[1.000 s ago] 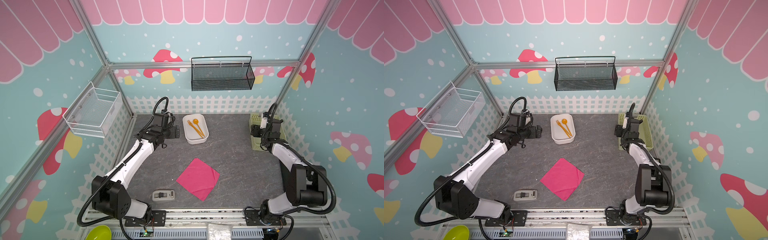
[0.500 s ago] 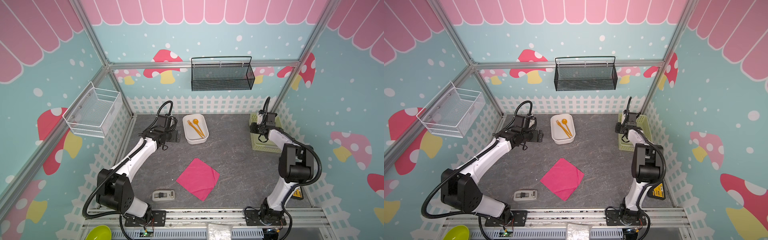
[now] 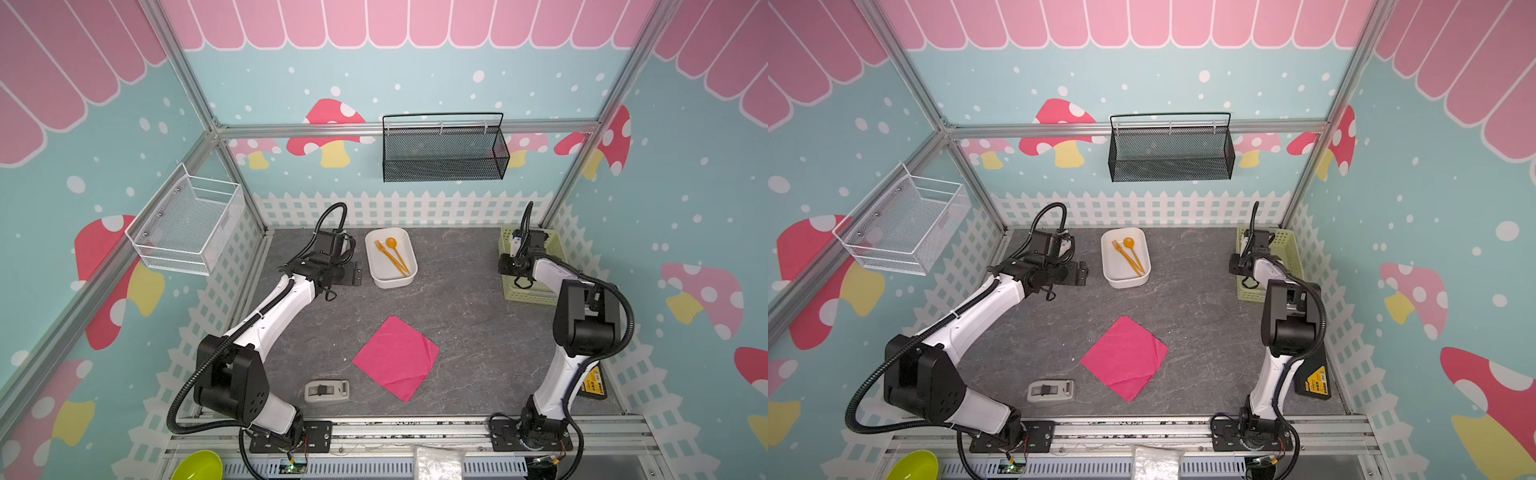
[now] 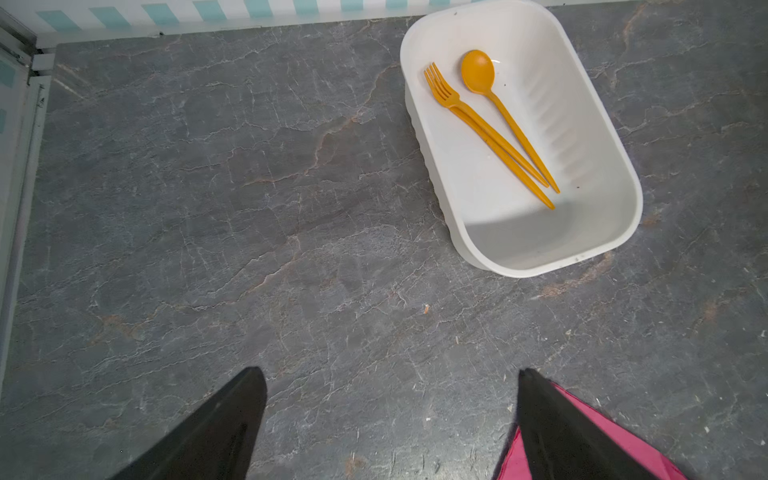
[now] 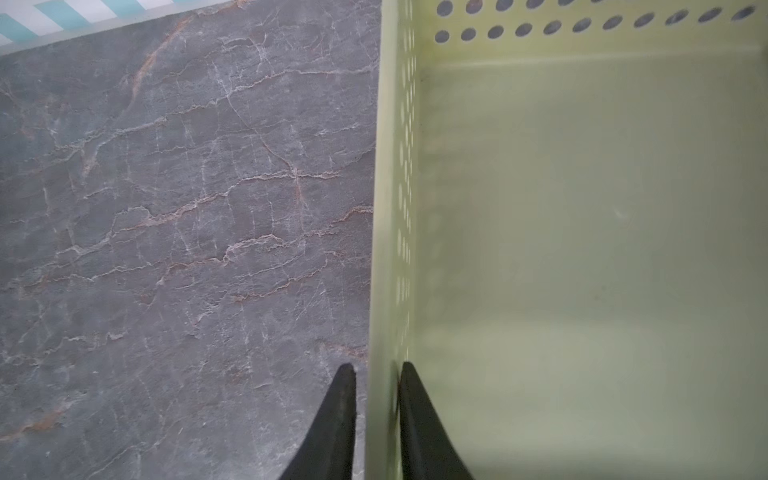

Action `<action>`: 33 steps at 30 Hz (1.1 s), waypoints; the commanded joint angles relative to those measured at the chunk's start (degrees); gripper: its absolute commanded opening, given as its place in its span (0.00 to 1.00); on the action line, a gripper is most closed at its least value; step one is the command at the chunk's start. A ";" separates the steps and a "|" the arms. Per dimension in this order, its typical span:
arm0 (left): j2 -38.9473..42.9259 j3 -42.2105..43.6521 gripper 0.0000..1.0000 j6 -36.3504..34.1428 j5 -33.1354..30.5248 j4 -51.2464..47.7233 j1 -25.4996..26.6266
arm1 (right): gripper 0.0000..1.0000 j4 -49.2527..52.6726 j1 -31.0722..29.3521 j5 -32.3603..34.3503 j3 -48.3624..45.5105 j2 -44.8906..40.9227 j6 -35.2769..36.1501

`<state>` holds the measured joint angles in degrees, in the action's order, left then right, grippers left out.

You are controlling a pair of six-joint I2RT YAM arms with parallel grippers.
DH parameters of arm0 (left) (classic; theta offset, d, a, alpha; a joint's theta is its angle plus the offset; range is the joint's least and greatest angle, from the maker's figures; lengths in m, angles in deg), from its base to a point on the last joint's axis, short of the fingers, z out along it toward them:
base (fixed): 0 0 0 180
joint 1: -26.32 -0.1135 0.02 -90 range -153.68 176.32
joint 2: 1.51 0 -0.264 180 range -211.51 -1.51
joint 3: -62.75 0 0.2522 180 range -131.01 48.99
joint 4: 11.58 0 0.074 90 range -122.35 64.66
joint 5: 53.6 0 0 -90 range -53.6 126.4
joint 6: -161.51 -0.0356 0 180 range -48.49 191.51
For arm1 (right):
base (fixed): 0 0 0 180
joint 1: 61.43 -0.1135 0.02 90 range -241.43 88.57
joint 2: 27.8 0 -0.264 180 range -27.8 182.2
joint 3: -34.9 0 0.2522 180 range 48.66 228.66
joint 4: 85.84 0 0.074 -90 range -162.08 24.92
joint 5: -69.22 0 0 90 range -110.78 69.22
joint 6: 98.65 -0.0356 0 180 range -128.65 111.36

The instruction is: Place the utensils on the paper napkin and roll it up

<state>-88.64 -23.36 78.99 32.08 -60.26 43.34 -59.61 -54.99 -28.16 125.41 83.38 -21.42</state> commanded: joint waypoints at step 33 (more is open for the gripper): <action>-1.06 -0.06 0.96 0.69 3.00 -1.12 -0.30 | 0.09 -0.25 -20.66 -1.02 11.27 7.47 -21.75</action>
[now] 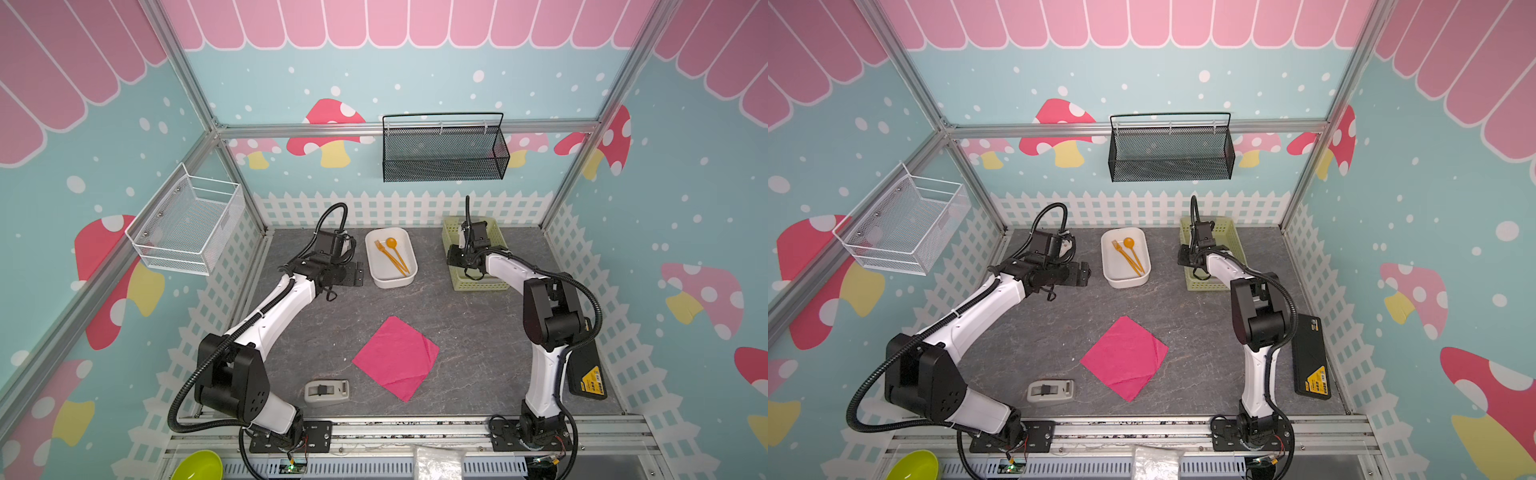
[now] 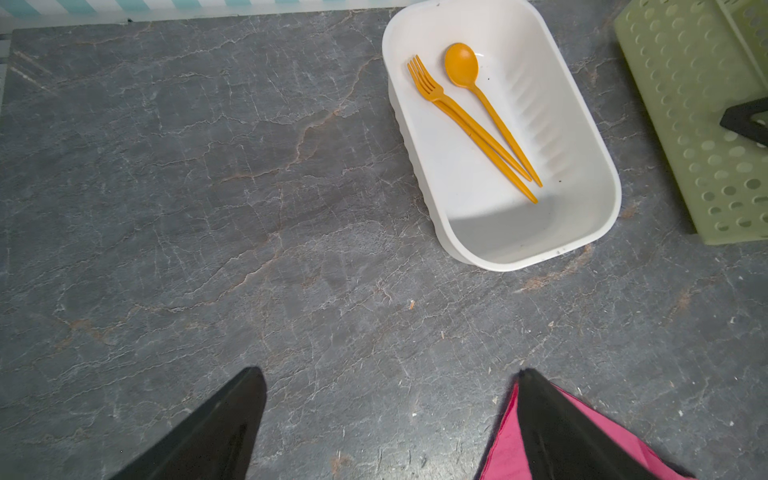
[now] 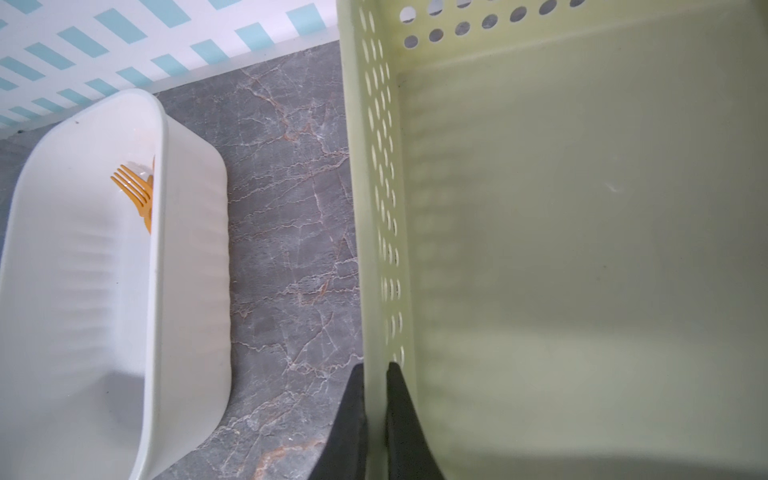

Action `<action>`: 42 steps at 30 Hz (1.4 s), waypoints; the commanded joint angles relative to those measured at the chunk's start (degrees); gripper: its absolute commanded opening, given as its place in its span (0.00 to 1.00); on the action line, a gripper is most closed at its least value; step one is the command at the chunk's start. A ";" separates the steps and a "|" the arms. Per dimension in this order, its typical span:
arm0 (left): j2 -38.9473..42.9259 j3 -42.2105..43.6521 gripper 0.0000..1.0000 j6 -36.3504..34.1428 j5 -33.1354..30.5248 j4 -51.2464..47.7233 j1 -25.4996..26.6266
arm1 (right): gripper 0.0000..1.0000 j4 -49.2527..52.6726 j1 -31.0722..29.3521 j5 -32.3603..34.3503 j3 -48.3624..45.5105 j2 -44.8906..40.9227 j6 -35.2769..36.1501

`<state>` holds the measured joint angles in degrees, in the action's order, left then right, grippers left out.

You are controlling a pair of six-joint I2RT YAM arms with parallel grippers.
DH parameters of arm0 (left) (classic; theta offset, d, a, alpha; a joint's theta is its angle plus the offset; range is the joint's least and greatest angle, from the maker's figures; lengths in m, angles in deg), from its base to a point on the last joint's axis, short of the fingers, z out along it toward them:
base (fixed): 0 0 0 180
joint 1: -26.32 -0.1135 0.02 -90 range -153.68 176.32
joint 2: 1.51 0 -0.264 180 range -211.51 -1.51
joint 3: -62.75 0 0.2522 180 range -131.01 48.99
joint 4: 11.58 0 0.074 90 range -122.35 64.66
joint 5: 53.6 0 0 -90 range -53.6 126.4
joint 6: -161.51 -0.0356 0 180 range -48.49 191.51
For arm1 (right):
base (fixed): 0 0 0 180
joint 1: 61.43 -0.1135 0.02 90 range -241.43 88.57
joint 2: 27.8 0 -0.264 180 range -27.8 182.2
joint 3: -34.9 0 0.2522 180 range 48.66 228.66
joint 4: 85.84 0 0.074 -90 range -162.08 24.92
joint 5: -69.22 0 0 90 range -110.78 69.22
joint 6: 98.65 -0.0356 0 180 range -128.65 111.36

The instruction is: Place the utensils on the paper napkin and roll it up

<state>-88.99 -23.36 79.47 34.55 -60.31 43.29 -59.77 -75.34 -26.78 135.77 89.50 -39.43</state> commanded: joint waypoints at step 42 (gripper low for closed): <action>-33.58 -31.19 0.69 12.48 -0.07 -15.21 3.24 | 0.36 0.34 -6.38 -23.63 -27.09 -28.94 -2.33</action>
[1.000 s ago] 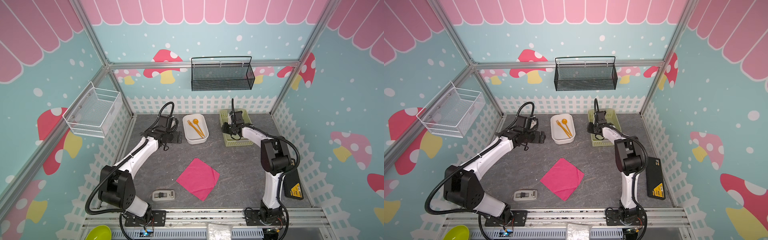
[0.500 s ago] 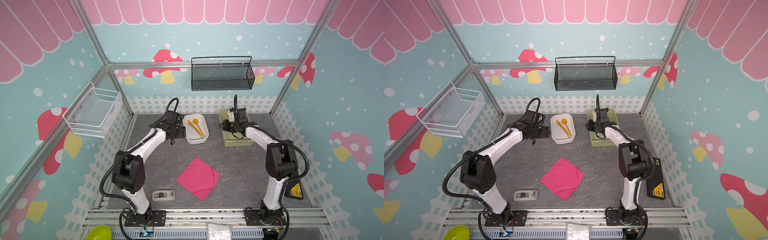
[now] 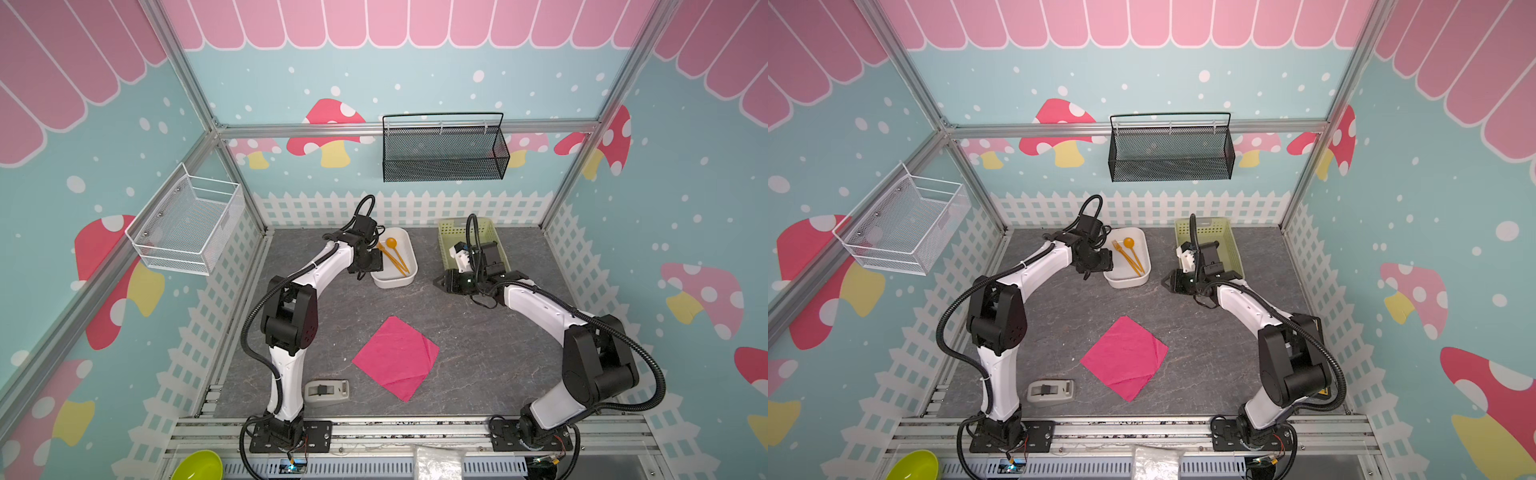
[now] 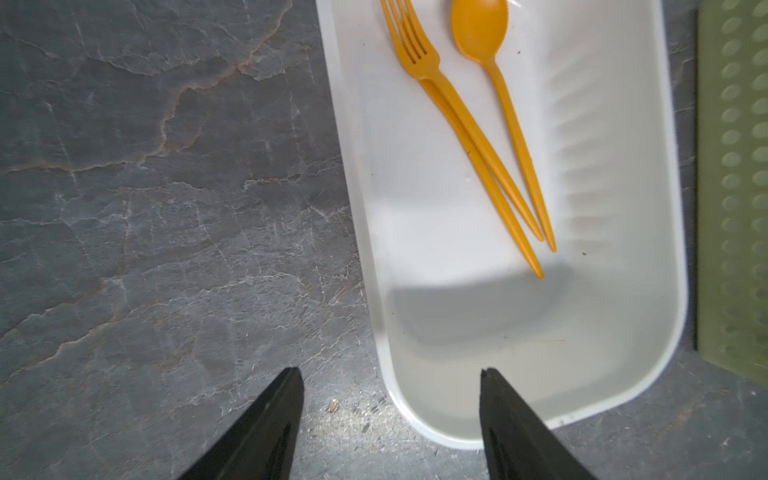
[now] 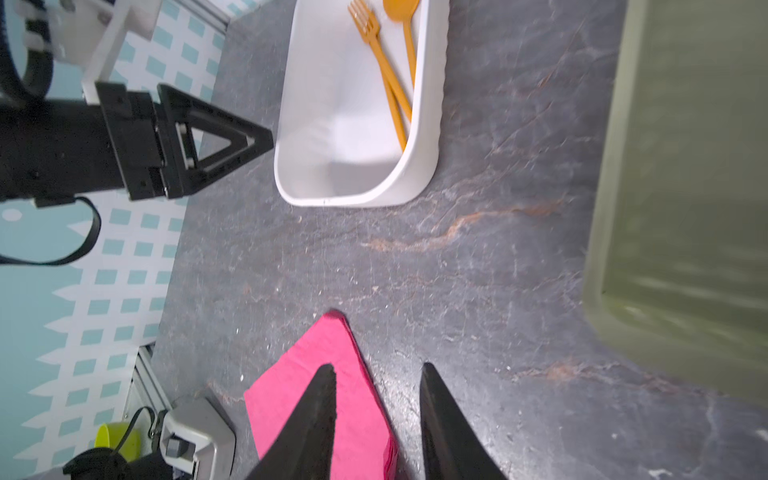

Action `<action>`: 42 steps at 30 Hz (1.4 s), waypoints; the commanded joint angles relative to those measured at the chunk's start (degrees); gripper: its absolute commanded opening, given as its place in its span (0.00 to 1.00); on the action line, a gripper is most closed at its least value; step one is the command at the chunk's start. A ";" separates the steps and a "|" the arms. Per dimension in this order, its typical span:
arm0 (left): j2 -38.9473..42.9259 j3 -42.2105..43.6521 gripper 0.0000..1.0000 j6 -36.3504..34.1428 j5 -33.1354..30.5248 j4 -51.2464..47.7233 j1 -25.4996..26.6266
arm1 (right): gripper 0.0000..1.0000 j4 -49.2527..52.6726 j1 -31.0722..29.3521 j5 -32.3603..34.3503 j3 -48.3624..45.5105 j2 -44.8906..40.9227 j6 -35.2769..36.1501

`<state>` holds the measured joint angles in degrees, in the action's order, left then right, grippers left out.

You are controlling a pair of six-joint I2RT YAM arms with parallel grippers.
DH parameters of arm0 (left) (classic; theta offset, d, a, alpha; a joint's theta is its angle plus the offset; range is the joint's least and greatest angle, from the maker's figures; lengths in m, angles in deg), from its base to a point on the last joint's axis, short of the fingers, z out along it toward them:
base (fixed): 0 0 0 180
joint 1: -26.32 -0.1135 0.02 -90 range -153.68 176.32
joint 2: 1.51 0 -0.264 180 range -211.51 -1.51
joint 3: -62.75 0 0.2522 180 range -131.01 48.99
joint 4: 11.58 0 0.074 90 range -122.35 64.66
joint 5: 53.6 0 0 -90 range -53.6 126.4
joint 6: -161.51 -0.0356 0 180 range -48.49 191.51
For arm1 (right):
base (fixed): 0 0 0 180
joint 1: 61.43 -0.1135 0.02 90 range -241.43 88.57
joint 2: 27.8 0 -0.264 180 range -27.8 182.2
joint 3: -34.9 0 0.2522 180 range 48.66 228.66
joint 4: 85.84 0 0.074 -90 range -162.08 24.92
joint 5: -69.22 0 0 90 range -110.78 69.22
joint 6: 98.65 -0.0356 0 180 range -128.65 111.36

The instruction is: Place the utensils on the paper napkin and roll it up

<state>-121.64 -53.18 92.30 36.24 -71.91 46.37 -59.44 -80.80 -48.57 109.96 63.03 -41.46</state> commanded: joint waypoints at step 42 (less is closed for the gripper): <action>8.67 17.75 0.15 3.65 -6.18 -1.32 -5.62 | 0.35 1.73 -2.98 -1.86 -0.33 -0.72 1.26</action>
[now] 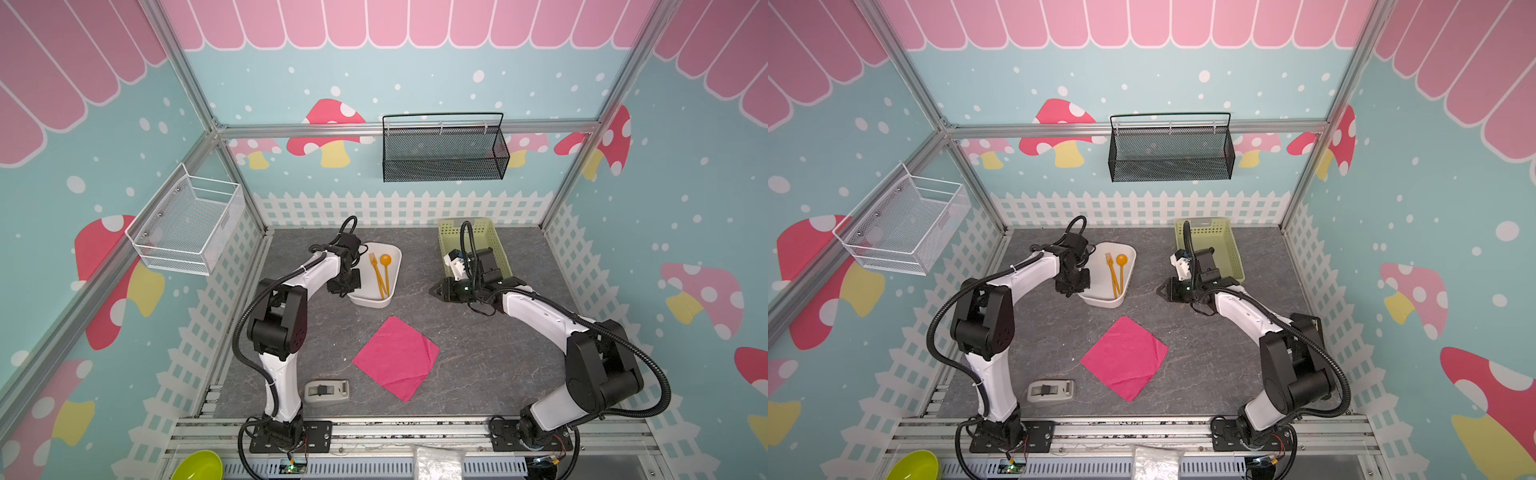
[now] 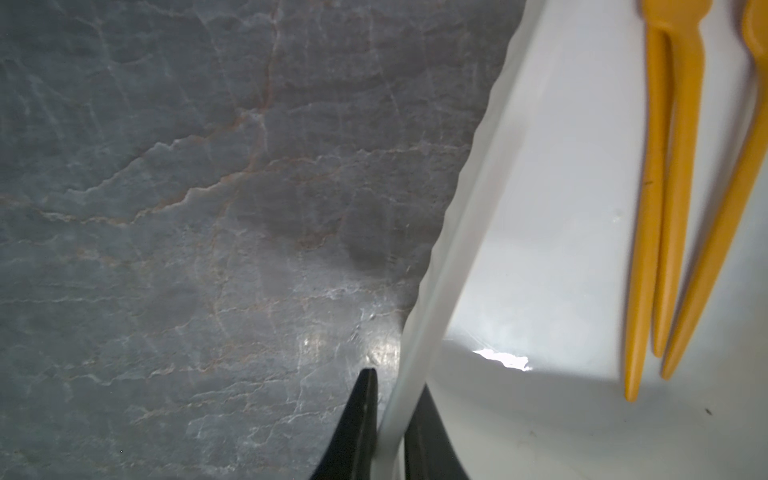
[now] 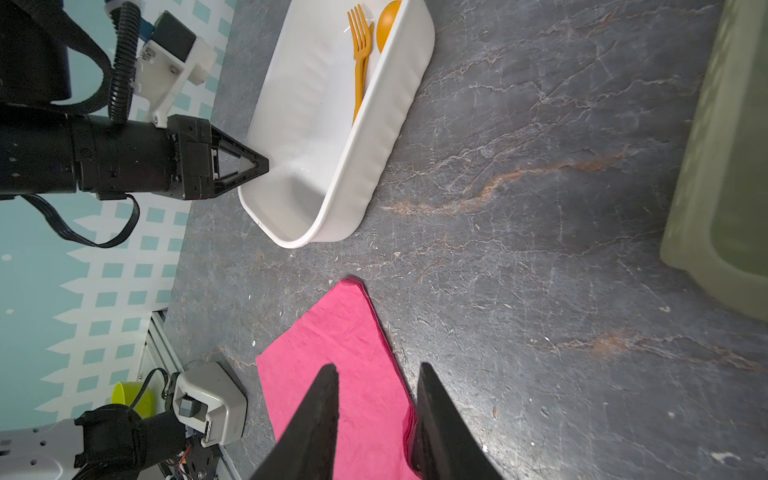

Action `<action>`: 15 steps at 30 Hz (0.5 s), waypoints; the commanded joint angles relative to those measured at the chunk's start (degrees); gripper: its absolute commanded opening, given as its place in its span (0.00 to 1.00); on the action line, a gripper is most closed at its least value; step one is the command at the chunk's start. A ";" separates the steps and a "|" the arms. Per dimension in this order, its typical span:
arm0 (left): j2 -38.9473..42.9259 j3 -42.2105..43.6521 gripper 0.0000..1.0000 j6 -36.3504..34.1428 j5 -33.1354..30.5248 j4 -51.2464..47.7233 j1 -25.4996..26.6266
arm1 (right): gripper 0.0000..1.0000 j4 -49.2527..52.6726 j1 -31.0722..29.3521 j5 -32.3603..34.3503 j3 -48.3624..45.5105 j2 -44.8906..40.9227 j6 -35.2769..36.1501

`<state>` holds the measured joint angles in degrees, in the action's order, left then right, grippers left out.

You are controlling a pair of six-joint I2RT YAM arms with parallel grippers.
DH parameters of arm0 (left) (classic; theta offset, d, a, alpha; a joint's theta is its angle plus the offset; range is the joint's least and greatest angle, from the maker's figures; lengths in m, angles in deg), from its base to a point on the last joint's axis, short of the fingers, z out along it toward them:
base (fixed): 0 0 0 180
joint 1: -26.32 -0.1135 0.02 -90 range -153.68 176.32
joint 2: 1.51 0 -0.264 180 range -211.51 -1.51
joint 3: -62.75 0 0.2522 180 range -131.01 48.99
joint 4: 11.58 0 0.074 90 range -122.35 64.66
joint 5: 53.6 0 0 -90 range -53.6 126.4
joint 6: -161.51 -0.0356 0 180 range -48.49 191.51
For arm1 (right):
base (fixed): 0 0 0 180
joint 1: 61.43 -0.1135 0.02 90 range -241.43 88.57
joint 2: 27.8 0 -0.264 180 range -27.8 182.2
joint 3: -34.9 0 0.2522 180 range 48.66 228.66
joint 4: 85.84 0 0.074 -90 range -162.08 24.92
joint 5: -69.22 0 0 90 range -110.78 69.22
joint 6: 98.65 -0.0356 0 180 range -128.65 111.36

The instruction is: Place the utensils on the paper napkin and roll it up

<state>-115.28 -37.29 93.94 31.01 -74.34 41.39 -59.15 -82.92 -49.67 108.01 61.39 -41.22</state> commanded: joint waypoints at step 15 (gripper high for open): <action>7.16 8.50 0.19 7.62 4.09 5.55 -2.68 | 0.33 1.26 -10.53 -4.16 2.33 7.82 2.48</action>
<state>-109.77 -29.38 99.36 33.02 -70.40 38.72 -57.91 -92.04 -52.79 108.62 67.31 -39.34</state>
